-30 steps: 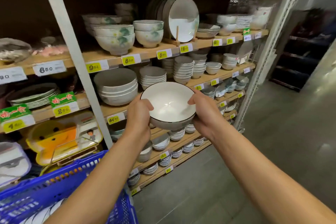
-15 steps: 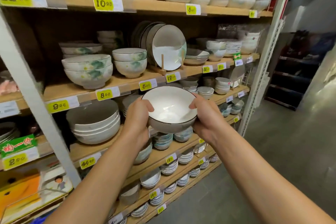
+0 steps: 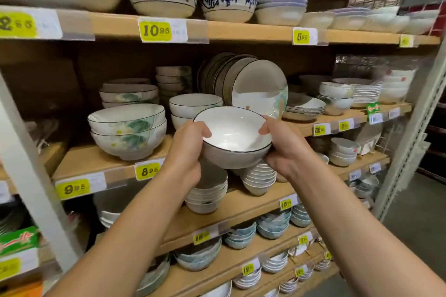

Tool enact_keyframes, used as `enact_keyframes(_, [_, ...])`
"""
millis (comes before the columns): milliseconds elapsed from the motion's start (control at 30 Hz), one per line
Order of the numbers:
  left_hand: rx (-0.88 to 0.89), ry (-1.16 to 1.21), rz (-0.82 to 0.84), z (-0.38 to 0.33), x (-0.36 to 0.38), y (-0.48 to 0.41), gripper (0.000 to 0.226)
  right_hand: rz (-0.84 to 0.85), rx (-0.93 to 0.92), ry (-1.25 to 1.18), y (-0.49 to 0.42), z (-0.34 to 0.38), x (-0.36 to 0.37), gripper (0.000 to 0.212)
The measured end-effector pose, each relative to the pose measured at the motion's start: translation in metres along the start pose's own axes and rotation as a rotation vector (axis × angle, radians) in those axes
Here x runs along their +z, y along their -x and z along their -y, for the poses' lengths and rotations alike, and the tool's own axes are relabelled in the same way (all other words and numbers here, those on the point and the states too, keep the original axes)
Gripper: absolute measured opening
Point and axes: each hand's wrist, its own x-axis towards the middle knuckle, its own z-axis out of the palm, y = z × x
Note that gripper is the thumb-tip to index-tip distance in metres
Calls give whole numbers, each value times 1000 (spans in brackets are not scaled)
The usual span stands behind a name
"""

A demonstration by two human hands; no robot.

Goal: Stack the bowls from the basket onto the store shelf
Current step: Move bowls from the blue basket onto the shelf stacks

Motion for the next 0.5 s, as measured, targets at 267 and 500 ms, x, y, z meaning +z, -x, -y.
enact_keyframes(267, [107, -52, -19, -26, 11, -27, 33, 225, 46, 160, -66, 42, 18, 57])
enact_keyframes(500, [69, 168, -51, -57, 28, -41, 41, 653, 180, 363, -98, 73, 41, 53])
